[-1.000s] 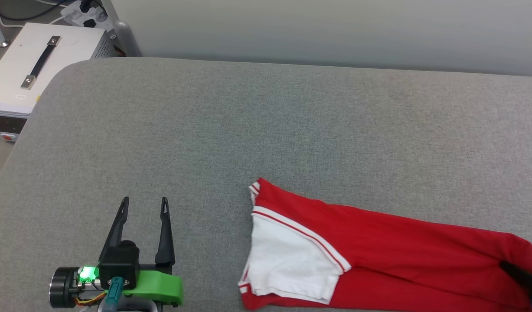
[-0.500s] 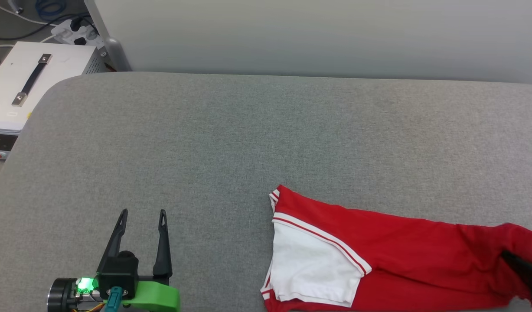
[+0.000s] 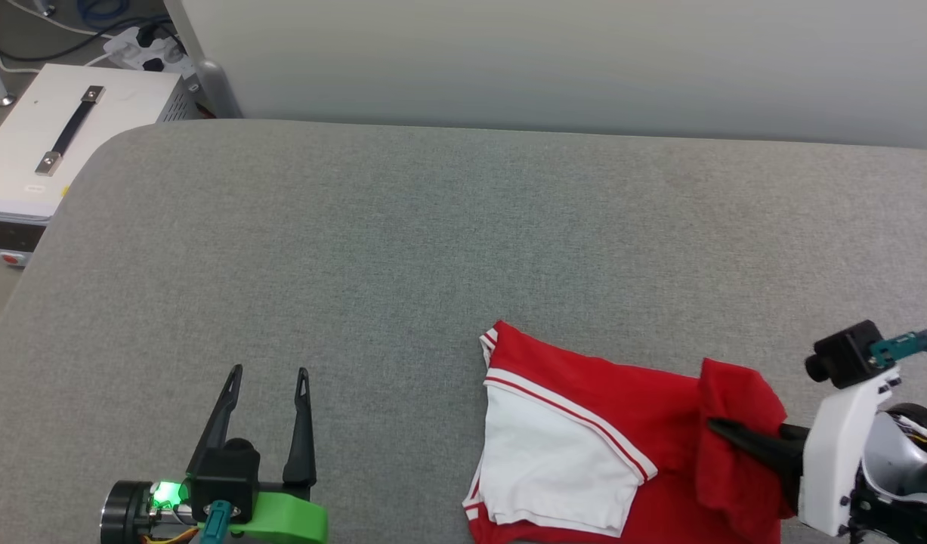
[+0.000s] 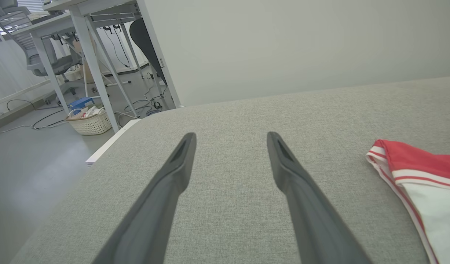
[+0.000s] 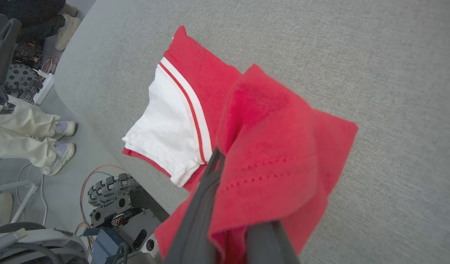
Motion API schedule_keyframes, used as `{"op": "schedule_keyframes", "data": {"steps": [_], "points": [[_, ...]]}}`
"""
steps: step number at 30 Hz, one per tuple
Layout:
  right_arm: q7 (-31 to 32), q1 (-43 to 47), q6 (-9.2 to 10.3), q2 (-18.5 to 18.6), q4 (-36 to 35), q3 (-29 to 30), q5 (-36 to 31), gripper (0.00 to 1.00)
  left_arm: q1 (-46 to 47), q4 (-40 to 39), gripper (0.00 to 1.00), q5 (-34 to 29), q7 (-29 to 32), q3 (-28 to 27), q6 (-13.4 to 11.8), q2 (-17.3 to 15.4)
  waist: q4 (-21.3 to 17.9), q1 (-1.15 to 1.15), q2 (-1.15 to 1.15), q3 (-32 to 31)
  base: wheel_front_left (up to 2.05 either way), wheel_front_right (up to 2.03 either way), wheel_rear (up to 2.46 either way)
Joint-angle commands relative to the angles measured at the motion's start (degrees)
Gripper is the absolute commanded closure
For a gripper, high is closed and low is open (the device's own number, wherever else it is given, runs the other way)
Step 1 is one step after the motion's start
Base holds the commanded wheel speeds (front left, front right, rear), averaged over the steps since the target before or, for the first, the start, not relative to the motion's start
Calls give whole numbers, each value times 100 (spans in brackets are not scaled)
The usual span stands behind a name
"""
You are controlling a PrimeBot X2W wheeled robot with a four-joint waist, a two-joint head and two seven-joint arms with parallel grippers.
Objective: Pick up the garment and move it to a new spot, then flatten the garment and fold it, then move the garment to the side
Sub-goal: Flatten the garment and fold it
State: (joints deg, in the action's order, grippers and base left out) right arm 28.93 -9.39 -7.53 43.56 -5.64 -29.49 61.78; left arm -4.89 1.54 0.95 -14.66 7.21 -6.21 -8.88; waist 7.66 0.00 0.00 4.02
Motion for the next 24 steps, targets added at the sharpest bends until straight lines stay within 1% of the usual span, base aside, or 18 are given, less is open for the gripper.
{"op": "schedule_keyframes", "data": {"steps": [1, 7, 13, 20, 24], "points": [[96, -190, 4, -118, -39, -93, -96, 100, 70, 20, 0, -61, -34, 17, 28, 44, 73, 0, 0, 71, 0, 0, 0], [369, -831, 4, -657, 197, -591, -357, 100, 217, 6, 0, -94, -34, 96, 13, 69, 219, 0, 0, 225, 0, 0, 0], [499, -1496, 4, -1113, 845, -1038, -454, 100, 366, 16, 0, -117, -34, 189, -39, 103, 355, 0, 0, 421, 0, 0, 0], [543, -1930, 4, -1368, 1640, -1561, -591, 100, 468, 42, 0, -122, -34, 290, -109, 139, 473, 0, 0, 554, 0, 0, 0], [386, -2035, 4, -1460, 1934, -1797, -620, 100, 479, 49, 0, -108, -34, 312, -151, 140, 482, 0, 0, 573, 0, 0, 0]]}}
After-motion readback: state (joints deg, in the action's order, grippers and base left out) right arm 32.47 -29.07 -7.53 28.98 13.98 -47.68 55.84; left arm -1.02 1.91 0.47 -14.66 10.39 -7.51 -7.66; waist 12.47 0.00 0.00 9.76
